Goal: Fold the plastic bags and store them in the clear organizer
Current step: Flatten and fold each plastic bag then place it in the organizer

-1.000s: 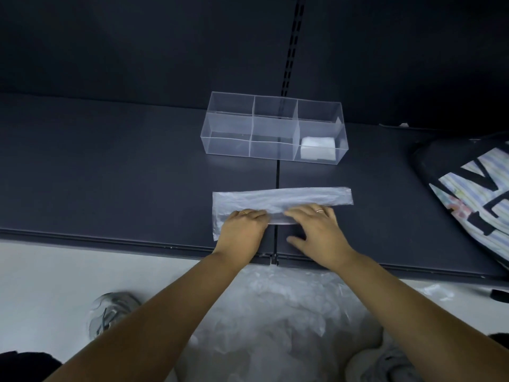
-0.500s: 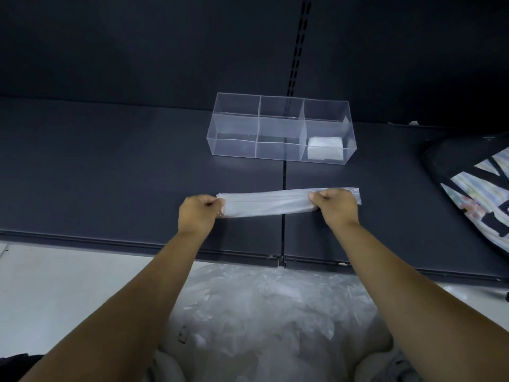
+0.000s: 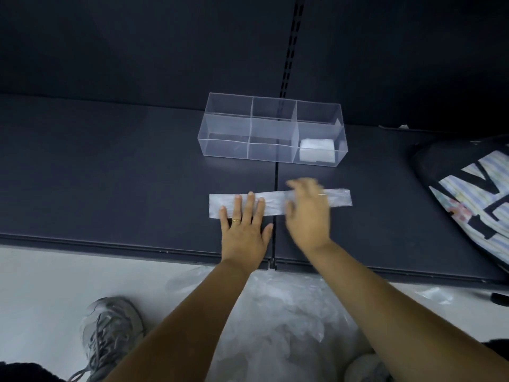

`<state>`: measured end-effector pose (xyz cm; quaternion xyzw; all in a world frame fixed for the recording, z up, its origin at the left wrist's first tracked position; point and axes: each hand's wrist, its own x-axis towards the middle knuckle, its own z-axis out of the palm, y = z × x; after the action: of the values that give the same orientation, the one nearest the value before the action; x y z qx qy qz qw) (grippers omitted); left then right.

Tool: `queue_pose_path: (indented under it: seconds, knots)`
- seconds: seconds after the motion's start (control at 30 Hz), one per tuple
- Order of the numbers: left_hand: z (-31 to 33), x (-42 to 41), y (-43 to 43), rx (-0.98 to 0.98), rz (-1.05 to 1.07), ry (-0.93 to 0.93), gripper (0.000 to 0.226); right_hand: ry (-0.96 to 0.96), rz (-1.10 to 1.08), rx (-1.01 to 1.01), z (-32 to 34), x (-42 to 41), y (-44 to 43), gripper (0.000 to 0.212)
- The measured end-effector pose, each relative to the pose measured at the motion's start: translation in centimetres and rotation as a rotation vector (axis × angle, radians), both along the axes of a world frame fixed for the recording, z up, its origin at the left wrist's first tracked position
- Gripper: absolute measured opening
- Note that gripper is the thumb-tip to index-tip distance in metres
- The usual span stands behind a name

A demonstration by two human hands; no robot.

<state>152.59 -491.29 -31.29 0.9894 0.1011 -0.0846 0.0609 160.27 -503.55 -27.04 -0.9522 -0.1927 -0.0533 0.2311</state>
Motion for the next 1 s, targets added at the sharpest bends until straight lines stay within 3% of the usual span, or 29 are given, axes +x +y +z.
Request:
queue_pose_path:
  seconds: [0.07,0.1,0.23,0.33,0.53,0.7,0.8,0.9,1.0]
  knots:
    - [-0.2,0.1,0.1,0.01,0.002,0.022,0.061,0.094,0.325,-0.064,-1.2,-1.7,0.7,0.047]
    - [-0.2,0.0,0.2,0.009,0.006,0.025,0.061,0.17,0.38,-0.134,-2.0,-2.0,0.5,0.052]
    - [-0.1,-0.1,0.7,0.018,0.014,-0.002,0.065,0.225,0.209,-0.356,-4.0,0.5,-4.1,0.067]
    - [0.0,-0.2,0.7,0.042,0.013,-0.002,0.065,0.223,0.105,-0.396,-3.9,2.7,-8.4,0.067]
    - [-0.1,-0.1,0.6,0.065,0.014,0.003,0.065,0.194,-0.114,-0.143,-2.1,6.6,-11.5,0.042]
    - [0.3,0.0,0.8,0.066,0.008,0.029,0.065,0.215,-0.104,-0.081,-1.2,8.2,-10.2,0.009]
    - [0.2,0.0,1.3,0.082,-0.028,0.029,0.067,0.269,-0.092,-0.028,-0.8,8.0,-10.4,0.006]
    - [0.0,0.1,2.5,0.108,-0.124,0.004,0.067,0.404,-0.134,0.091,0.0,7.0,-11.3,0.009]
    - [0.6,0.4,4.1,0.076,-0.234,-0.014,0.074,0.731,-0.174,0.308,0.8,4.8,-12.3,0.012]
